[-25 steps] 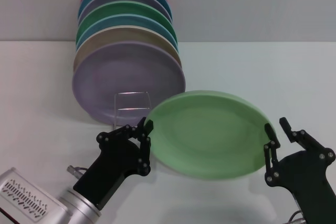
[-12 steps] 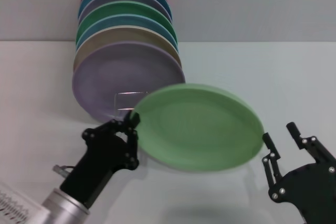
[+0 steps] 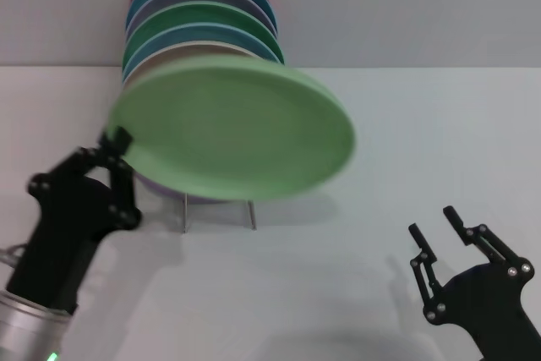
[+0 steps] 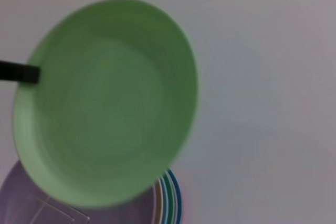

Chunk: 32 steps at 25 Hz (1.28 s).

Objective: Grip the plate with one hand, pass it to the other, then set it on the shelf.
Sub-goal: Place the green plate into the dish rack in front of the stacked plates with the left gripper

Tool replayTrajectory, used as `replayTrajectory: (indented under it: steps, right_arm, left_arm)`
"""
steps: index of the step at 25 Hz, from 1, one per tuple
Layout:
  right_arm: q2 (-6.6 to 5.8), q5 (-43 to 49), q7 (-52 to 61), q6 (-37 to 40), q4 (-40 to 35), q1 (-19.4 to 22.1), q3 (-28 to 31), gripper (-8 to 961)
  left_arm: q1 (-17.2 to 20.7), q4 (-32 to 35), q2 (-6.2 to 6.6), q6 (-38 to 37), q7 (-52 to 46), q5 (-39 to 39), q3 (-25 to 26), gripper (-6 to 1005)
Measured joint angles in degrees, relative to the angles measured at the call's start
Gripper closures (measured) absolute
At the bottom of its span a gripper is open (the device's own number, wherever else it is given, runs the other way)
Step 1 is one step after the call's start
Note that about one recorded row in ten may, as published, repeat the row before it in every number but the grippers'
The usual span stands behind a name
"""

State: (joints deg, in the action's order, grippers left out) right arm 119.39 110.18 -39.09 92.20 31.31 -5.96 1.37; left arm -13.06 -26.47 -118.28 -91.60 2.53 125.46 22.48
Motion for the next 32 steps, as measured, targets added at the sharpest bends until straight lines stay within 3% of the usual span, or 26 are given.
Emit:
replayTrajectory:
  steps: [3, 8, 21, 32]
  right_arm:
    - [0.0, -0.09, 0.01, -0.22, -0.47, -0.41, 1.11, 611]
    - [-0.01, -0.12, 0.27, -0.42, -0.55, -0.7, 2.15, 610]
    - [-0.04, -0.15, 0.71, -0.43, -0.56, -0.58, 3.31, 610]
    - [-0.04, -0.15, 0.66, -0.28, -1.17, -0.84, 5.73, 609]
  left_arm:
    - [-0.43, 1.68, -0.07, -0.16, 0.47, 0.1, 4.35, 962]
    - [-1.78, 4.07, -0.22, 0.43, 0.61, -0.03, 6.53, 957]
    - [-4.29, 7.67, -0.44, 4.07, 0.79, -0.12, 7.32, 945]
    - [-4.16, 7.84, -0.69, 9.11, 0.82, 0.0, 7.02, 936]
